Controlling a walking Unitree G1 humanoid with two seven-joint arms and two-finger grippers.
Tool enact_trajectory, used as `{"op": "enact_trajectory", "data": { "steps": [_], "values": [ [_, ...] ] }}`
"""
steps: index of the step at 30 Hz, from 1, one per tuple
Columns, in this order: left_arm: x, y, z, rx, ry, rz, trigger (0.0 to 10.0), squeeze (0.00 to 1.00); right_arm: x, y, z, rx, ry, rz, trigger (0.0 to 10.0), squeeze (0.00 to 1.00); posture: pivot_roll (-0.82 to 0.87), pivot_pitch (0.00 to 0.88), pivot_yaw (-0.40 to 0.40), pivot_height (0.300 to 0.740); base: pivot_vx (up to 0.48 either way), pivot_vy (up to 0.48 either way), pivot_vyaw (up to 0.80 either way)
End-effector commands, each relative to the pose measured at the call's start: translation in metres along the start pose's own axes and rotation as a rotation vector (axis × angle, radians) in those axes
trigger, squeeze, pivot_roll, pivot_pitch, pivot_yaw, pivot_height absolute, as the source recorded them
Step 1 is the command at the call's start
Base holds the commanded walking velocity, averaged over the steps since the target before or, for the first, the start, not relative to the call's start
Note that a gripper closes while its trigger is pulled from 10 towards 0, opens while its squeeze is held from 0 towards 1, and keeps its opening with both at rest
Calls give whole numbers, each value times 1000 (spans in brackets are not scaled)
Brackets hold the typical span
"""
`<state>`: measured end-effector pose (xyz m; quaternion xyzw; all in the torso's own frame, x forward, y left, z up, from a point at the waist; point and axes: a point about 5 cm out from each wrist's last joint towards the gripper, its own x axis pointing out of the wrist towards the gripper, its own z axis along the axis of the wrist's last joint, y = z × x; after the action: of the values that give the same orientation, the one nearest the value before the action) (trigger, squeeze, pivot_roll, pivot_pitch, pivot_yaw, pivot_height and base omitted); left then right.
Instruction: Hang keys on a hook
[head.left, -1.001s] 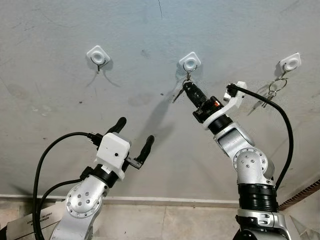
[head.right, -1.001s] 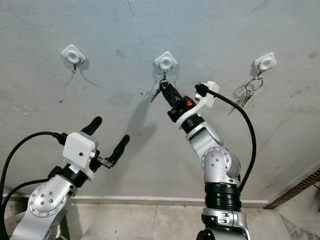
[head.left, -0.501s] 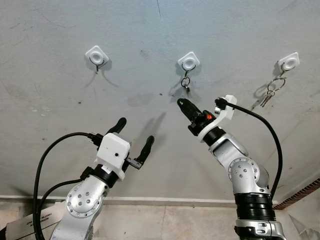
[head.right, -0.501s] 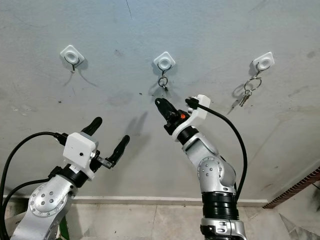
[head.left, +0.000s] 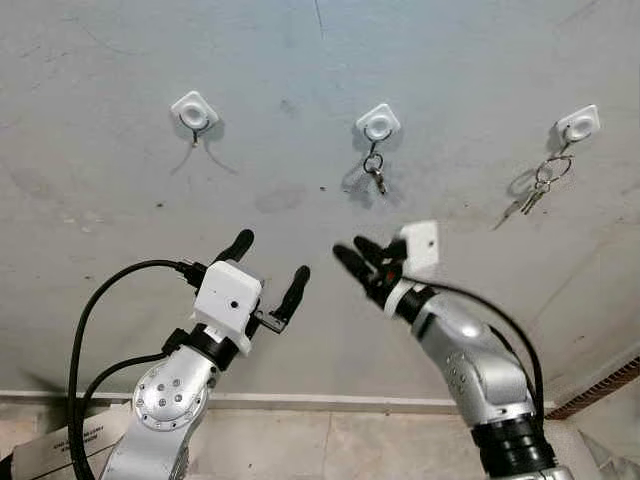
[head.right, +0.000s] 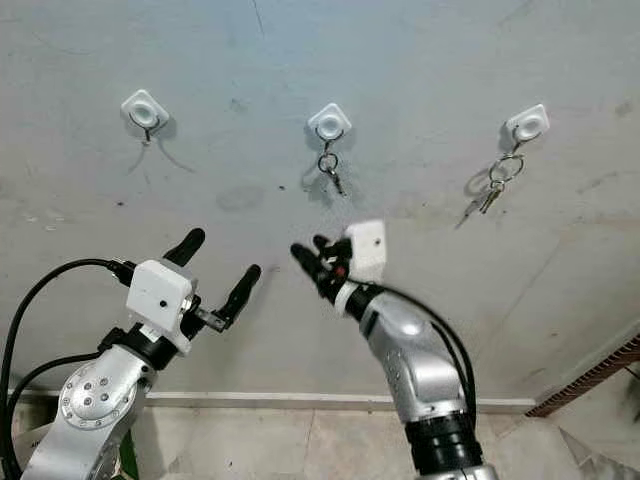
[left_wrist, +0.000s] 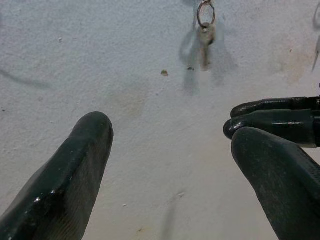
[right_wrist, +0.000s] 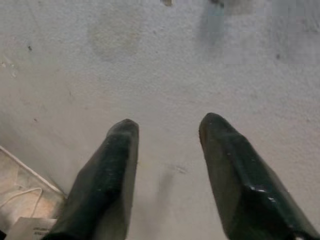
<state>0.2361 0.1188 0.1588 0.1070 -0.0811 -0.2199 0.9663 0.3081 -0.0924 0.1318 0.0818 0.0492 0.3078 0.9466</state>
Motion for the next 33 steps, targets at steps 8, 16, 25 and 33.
{"op": "enact_trajectory", "data": {
  "steps": [8,16,25,33],
  "values": [
    [-9,10,-13,48,70,94,10000,0,-15,-4,1,-163,-16,-101,10000,1000,202,22,-21,740,0,0,0],
    [-22,21,-18,45,130,233,10000,0,-41,-16,10,-225,-46,-209,10000,1000,183,29,-31,740,0,0,0],
    [-39,24,-21,27,185,315,10000,0,-58,-28,15,-233,-44,-286,10000,1000,171,23,-32,740,0,0,0],
    [-42,22,-26,-16,222,314,10000,0,-55,-27,12,-214,-20,-286,10000,1000,176,19,-40,740,0,0,-608]
  ]
}}
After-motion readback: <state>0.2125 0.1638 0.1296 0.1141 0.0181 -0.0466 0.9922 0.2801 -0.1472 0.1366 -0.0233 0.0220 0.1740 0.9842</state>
